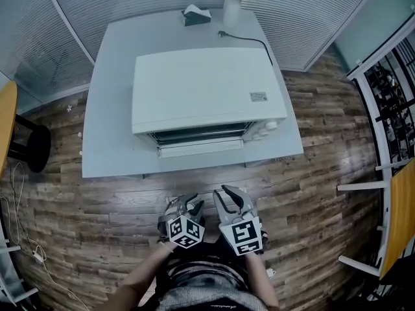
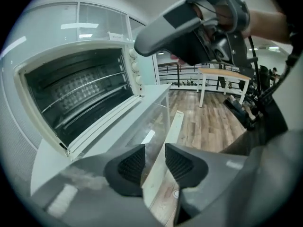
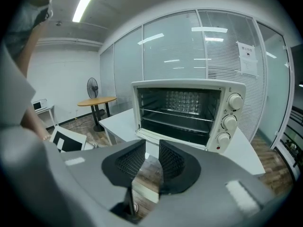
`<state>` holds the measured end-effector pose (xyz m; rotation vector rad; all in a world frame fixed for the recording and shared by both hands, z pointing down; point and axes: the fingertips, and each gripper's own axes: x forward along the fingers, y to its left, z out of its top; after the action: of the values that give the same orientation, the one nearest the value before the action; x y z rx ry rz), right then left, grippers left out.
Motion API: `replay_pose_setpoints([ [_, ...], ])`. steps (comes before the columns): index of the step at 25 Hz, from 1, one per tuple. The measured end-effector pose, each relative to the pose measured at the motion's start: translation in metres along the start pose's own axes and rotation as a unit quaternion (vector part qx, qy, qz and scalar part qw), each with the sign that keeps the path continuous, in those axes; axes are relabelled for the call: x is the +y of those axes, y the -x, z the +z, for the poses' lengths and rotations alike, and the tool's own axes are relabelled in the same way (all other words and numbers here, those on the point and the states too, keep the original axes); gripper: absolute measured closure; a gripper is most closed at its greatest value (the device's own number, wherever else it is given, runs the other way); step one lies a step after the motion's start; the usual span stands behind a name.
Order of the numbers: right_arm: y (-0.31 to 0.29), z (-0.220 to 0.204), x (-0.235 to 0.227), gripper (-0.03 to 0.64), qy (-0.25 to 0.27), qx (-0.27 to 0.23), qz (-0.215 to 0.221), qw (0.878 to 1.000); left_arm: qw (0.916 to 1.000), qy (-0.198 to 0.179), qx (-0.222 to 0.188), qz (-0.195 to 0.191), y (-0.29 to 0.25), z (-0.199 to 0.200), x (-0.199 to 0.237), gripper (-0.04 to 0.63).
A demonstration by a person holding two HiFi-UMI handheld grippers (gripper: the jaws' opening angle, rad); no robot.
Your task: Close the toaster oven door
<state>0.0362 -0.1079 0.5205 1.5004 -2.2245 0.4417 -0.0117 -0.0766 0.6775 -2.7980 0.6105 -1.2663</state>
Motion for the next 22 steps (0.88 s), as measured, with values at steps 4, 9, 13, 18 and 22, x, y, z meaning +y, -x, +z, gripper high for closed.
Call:
replay_pose_setpoints([
  [4,-0.002,-0.005,-0.001,0.531,0.007,0.003,0.012,1.000,0.9988,-0.039,0.028,0.000,-0.015,-0.014,-0.010,0.460],
  [9,-0.004,-0.009,-0.005,0.529,0.012,0.008,0.026,1.000,0.9918,-0.109,0.063,0.017,-0.033,-0.028,-0.017,0.456],
  [13,-0.007,-0.014,-0.012,0.529,0.022,0.013,0.038,0.999,0.9799,-0.182,0.073,0.038,-0.040,-0.031,-0.018,0.453],
  [18,-0.012,-0.018,-0.018,0.528,0.038,0.018,0.063,0.997,0.9648,-0.248,0.074,0.050,-0.039,-0.026,-0.021,0.453],
  [22,-0.020,-0.022,-0.018,0.528,0.052,0.024,0.092,0.994,0.9731,-0.214,0.077,0.036,-0.040,-0.027,-0.019,0.451],
])
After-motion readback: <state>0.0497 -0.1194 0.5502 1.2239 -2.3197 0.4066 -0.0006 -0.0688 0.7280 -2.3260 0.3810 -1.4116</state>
